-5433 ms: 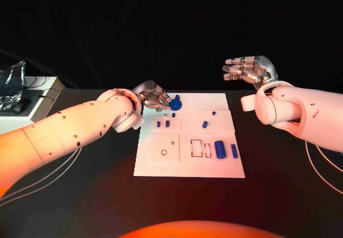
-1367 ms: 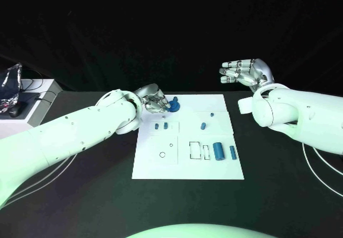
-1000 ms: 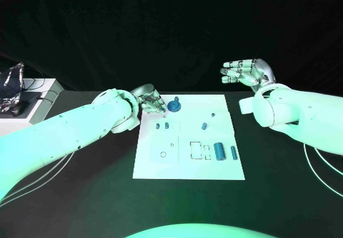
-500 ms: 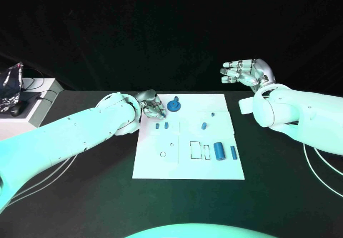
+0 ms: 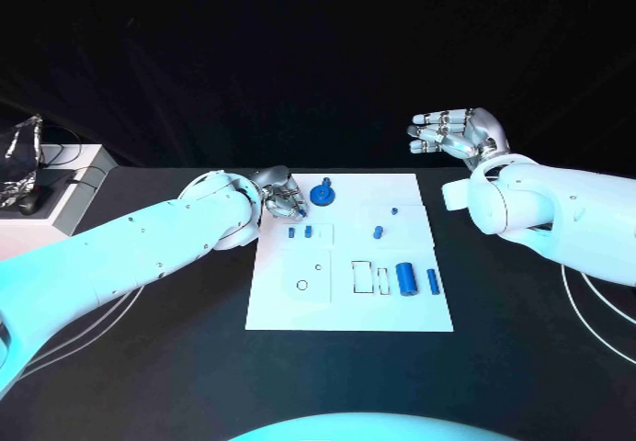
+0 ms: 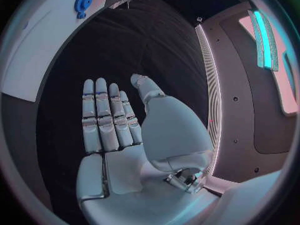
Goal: Assemble the parts on the task board
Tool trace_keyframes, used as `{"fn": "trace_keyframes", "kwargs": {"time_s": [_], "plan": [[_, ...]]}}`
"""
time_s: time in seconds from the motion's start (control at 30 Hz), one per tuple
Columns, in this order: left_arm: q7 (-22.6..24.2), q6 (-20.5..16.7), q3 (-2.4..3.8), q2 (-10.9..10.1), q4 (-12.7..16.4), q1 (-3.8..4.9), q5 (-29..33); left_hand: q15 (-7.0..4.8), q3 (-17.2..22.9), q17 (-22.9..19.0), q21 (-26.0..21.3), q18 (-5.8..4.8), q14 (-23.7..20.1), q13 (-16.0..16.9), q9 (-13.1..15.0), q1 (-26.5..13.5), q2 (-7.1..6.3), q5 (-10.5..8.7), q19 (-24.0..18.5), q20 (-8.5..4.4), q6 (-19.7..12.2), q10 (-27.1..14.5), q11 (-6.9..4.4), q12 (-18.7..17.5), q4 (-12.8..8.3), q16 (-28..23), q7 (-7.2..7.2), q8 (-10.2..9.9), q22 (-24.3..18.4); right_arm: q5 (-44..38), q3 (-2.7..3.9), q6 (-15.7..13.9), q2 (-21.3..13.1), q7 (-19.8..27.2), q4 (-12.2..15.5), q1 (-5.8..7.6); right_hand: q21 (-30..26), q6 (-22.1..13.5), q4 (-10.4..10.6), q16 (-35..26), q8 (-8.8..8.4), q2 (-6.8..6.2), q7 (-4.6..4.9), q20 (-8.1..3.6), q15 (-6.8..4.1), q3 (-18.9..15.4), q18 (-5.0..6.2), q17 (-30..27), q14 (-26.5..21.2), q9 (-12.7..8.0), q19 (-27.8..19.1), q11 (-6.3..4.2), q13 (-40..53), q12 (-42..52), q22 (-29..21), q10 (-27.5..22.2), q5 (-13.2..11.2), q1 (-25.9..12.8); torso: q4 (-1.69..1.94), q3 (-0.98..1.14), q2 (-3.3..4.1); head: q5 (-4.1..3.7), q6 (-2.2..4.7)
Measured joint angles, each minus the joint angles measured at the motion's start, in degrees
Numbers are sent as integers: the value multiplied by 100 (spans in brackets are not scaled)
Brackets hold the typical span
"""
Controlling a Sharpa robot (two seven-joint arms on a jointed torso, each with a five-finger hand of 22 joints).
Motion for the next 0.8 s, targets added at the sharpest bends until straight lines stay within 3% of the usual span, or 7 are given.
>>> {"fn": "trace_keyframes", "kwargs": {"time_s": [0.8], "plan": [[-94, 7, -15, 91, -47, 5, -140, 0, 16, 26, 0, -8, 0, -4, -7, 35, 6, -5, 22, -22, 1, 28, -29, -3, -17, -21, 4, -8, 0, 0, 0, 2, 3, 3, 1, -7, 0, 0, 0, 0, 0, 0, 0, 0, 0, -1, 0, 0, 0, 0, 0, 0, 0, 0, 0, 0, 0, 0, -2, -1, 1, 6, -9]]}}
